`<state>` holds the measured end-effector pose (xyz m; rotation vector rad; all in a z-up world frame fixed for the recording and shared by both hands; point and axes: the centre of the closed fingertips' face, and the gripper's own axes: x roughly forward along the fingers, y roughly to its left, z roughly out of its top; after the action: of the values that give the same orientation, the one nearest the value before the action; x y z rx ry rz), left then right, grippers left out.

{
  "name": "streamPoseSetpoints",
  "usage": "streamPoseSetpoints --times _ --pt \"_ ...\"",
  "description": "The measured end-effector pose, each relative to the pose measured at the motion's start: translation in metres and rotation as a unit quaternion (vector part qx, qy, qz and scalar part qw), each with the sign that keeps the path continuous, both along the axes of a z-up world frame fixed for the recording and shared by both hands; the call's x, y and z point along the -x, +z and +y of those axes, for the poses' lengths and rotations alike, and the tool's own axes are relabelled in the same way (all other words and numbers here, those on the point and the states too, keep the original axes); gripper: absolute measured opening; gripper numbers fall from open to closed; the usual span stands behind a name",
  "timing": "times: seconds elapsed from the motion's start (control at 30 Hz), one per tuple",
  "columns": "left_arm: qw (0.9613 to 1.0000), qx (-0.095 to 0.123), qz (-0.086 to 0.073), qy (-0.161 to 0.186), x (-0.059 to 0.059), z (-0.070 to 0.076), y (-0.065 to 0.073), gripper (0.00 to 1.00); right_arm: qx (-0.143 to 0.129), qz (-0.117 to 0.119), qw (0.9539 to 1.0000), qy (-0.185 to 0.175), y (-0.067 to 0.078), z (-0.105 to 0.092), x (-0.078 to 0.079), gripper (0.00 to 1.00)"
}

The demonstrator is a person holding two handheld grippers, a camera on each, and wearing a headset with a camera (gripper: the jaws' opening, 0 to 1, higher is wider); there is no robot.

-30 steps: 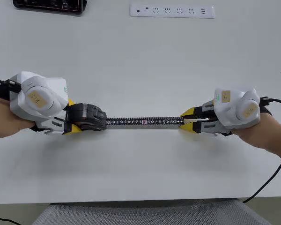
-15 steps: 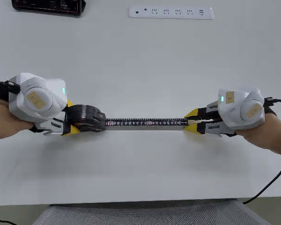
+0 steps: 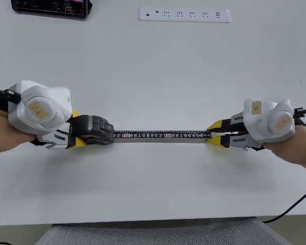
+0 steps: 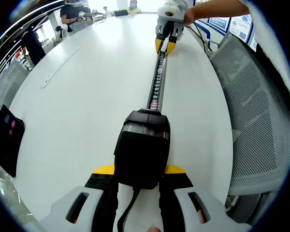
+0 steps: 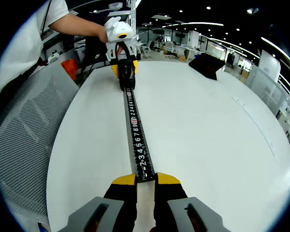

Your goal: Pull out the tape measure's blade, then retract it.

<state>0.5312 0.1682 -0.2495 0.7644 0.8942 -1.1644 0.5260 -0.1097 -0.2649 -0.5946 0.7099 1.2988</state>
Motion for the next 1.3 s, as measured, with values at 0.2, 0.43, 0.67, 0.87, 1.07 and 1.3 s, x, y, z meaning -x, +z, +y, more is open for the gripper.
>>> streamPoseSetpoints --times 0.2,0.43,0.67,0.87,1.07,1.3 --pt "1.0 0.0 0.0 0.0 0.0 0.0 0.0 0.27 0.006 0.0 1.0 -0.002 0.0 -0.005 0.0 0.08" --pt "1.0 0.0 -0.001 0.001 -0.001 0.001 0.0 0.27 0.008 0.0 1.0 -0.002 0.0 -0.011 0.002 0.09" --pt "1.0 0.0 -0.006 0.004 -0.002 0.0 0.0 0.27 0.008 0.003 0.9999 -0.008 0.0 -0.009 0.001 0.09" --pt "0.9998 0.005 -0.009 0.02 -0.002 0.0 0.001 0.28 0.009 0.012 0.9999 -0.004 0.0 -0.009 -0.001 0.1" --pt "0.9997 0.004 -0.01 0.021 -0.002 -0.001 0.001 0.28 0.018 0.019 0.9996 0.004 0.0 -0.009 0.001 0.1" --pt "0.9995 0.006 -0.011 0.027 -0.002 -0.001 0.001 0.29 0.027 0.017 0.9995 0.006 0.0 -0.01 0.003 0.11"
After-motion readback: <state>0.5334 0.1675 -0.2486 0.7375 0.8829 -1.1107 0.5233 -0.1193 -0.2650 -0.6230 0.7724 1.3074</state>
